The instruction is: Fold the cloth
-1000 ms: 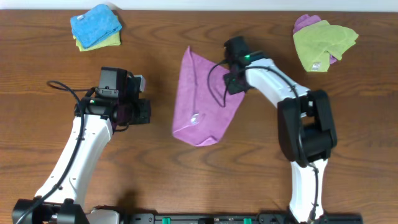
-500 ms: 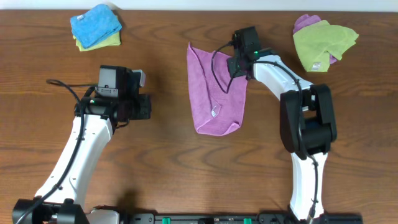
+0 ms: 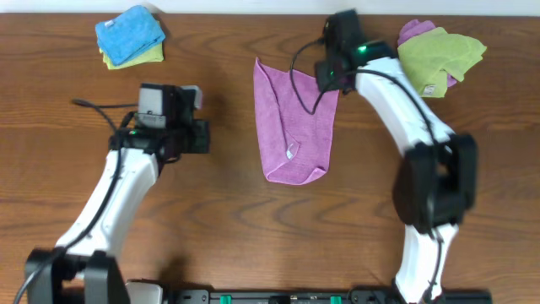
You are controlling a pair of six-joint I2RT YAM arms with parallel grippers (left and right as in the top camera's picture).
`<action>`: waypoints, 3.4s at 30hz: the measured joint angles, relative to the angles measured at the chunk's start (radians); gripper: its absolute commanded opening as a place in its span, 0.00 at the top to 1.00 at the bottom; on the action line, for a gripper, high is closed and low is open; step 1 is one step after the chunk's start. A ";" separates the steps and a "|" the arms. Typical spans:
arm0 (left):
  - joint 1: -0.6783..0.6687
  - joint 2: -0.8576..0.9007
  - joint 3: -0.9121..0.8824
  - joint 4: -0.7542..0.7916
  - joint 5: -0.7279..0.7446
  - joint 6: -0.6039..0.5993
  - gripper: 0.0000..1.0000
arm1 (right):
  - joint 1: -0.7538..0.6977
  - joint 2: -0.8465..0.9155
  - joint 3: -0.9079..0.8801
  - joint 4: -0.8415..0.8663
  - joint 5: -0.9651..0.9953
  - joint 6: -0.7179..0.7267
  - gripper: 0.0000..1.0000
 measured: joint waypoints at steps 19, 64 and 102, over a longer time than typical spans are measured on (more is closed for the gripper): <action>-0.445 0.080 -0.004 0.300 -0.179 0.030 0.94 | 0.071 -1.173 -0.460 -0.453 0.054 0.100 0.99; -0.504 0.441 0.157 0.142 -0.469 0.108 0.94 | 0.072 -1.304 -0.933 -0.336 -0.133 0.285 0.99; -0.236 0.411 0.412 -0.107 -0.242 -0.010 0.94 | 0.070 -0.986 -1.131 0.185 -0.381 0.280 0.99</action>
